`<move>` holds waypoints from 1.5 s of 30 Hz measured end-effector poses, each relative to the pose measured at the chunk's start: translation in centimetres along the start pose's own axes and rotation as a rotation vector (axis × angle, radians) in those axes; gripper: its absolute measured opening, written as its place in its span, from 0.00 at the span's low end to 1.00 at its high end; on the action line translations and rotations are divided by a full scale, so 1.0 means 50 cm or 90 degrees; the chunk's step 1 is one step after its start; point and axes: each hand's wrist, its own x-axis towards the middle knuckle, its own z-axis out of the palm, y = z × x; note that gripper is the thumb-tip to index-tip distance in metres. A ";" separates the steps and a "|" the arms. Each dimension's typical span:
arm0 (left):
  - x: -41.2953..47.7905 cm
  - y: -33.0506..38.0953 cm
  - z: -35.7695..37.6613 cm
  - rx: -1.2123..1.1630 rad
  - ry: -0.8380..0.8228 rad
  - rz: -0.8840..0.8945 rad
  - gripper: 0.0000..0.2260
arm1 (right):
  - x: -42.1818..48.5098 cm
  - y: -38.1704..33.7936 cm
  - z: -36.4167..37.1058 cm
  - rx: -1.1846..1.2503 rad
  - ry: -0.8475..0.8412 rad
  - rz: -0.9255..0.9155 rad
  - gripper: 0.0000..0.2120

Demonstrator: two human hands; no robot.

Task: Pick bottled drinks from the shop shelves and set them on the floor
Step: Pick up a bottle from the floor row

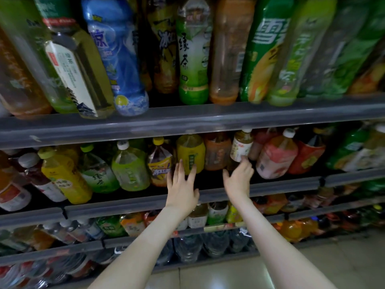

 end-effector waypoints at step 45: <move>-0.465 0.228 0.820 -0.322 -0.330 -0.253 0.31 | -0.315 0.763 0.082 -0.146 -0.536 0.044 0.11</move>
